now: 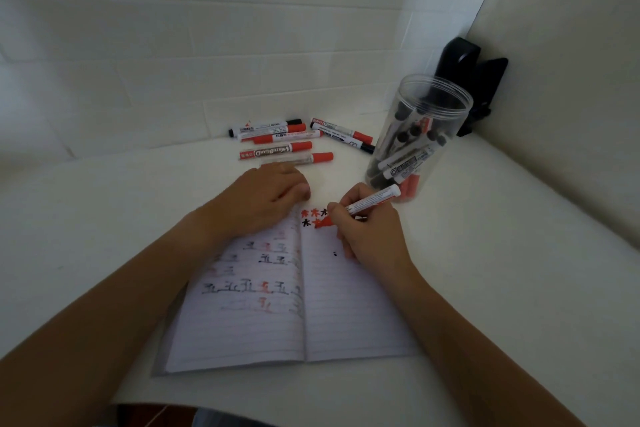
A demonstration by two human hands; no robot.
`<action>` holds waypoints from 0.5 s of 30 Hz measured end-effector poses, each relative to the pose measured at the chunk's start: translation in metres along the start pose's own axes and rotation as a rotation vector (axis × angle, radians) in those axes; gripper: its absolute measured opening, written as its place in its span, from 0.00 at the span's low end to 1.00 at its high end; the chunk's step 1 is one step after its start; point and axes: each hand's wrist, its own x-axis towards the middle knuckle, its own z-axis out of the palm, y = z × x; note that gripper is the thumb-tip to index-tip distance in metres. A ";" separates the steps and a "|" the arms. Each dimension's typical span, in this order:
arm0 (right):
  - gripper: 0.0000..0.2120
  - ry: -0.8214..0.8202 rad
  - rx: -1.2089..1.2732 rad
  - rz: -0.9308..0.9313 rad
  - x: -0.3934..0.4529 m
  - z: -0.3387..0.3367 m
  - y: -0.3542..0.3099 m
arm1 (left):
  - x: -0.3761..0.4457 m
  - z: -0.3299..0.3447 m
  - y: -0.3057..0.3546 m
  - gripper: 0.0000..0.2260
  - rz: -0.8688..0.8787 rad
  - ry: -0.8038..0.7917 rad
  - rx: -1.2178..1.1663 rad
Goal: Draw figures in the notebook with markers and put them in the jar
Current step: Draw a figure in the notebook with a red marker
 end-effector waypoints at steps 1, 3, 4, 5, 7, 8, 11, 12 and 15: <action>0.09 0.006 0.012 0.002 0.001 0.000 0.000 | 0.001 0.000 -0.002 0.14 0.000 0.037 0.013; 0.10 0.016 0.050 0.004 0.002 -0.002 0.000 | 0.003 0.001 -0.007 0.07 0.010 0.106 0.025; 0.10 0.019 0.073 0.006 0.002 -0.003 0.000 | 0.004 0.001 -0.008 0.07 0.015 0.130 0.020; 0.10 0.019 0.094 0.008 0.003 -0.003 0.000 | 0.004 0.000 -0.008 0.07 0.016 0.140 0.012; 0.10 0.014 0.124 0.011 0.003 -0.004 0.001 | 0.004 -0.001 -0.008 0.07 0.011 0.133 -0.005; 0.10 0.010 0.133 0.007 0.004 -0.004 0.002 | 0.004 -0.001 -0.007 0.08 0.005 0.125 -0.010; 0.10 0.011 0.157 -0.005 0.004 -0.004 0.002 | 0.004 -0.001 -0.006 0.12 -0.025 0.111 -0.022; 0.09 0.016 0.181 -0.003 0.004 -0.005 0.002 | 0.005 -0.002 -0.005 0.13 -0.035 0.118 -0.036; 0.07 0.019 0.300 0.011 0.005 -0.006 0.000 | 0.004 -0.003 0.003 0.15 -0.036 0.187 -0.078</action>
